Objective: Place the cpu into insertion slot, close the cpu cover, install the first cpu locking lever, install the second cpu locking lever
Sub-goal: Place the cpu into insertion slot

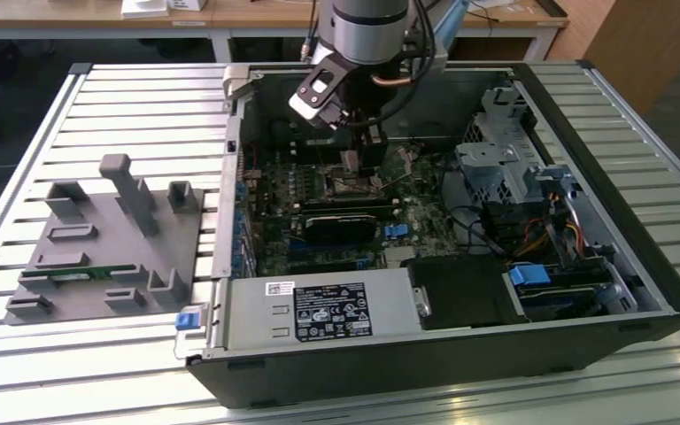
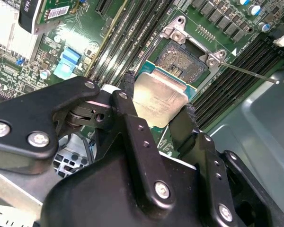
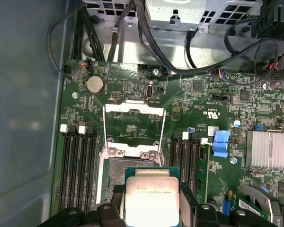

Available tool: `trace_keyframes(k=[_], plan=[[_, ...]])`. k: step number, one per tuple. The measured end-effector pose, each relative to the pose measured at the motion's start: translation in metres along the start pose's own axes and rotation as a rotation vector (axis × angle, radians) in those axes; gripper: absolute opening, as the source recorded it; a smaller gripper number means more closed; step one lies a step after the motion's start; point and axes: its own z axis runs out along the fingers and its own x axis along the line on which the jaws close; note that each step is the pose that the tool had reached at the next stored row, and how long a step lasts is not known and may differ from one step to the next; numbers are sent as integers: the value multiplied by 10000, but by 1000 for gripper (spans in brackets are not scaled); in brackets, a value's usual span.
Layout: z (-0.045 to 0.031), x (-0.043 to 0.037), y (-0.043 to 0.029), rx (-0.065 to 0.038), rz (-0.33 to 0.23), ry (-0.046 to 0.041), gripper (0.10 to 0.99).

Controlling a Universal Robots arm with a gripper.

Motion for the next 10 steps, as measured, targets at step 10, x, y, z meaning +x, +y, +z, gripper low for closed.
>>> trace_keyframes(k=[10], plan=[[61,0,-6,-21,93,-17,541]])
